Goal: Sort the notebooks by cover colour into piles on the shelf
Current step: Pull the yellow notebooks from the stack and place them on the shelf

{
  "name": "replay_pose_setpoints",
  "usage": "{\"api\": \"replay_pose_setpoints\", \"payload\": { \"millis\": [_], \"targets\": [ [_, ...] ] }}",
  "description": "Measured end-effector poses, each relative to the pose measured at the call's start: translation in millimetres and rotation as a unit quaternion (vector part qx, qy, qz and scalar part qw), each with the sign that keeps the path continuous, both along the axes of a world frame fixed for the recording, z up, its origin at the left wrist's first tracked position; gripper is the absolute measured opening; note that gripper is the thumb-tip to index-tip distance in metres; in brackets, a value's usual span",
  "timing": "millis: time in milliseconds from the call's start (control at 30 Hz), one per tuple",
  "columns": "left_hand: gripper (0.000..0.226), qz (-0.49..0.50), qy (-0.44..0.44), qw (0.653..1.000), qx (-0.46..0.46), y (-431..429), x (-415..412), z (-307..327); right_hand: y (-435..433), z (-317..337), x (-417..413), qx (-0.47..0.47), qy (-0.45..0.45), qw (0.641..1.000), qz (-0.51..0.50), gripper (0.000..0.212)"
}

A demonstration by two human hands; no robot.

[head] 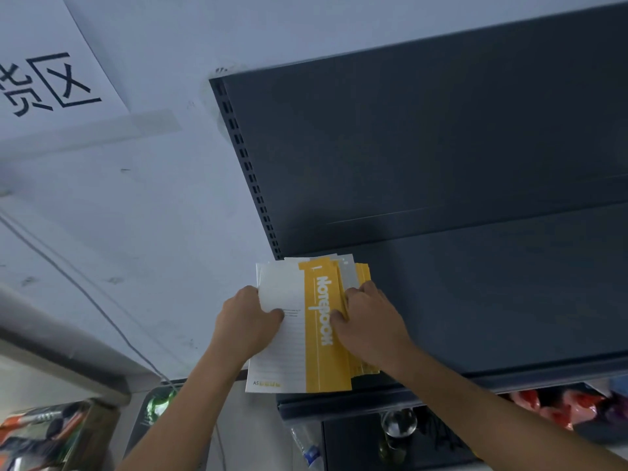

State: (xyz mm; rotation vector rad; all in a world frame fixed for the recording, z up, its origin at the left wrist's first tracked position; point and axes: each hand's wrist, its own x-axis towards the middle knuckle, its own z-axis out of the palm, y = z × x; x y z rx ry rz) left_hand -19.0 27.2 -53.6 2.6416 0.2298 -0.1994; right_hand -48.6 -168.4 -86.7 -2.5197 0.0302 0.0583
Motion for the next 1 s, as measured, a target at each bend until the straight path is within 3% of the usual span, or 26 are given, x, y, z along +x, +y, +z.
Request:
{"api": "replay_pose_setpoints", "payload": {
  "millis": [233, 400, 567, 633, 767, 1000],
  "targets": [
    [0.040, 0.017, -0.054, 0.996, -0.075, 5, -2, -1, 1, 2, 9, 0.141, 0.060, 0.987, -0.045, 0.021],
    [0.035, -0.032, -0.031, 0.996, -0.080, 5, 2, 2, 0, 6, 16, 0.234, 0.072, 0.967, -0.071, 0.024],
    [0.029, -0.065, -0.022, 0.994, -0.084, -6, 6, 3, -12, 12, 16, 0.261, 0.073, 0.958, -0.095, 0.030],
    [0.032, -0.085, -0.041, 0.992, -0.079, -17, 12, 6, -23, 18, 15, 0.258, 0.071, 0.957, -0.112, 0.031],
    [0.040, -0.148, -0.072, 0.984, -0.074, -54, 20, 15, -55, 32, 7, 0.217, 0.074, 0.956, -0.183, 0.010],
    [0.035, -0.262, -0.112, 0.957, -0.057, -148, 20, 22, -125, 54, -29, 0.029, 0.058, 0.960, -0.273, 0.017]
  ]
}}
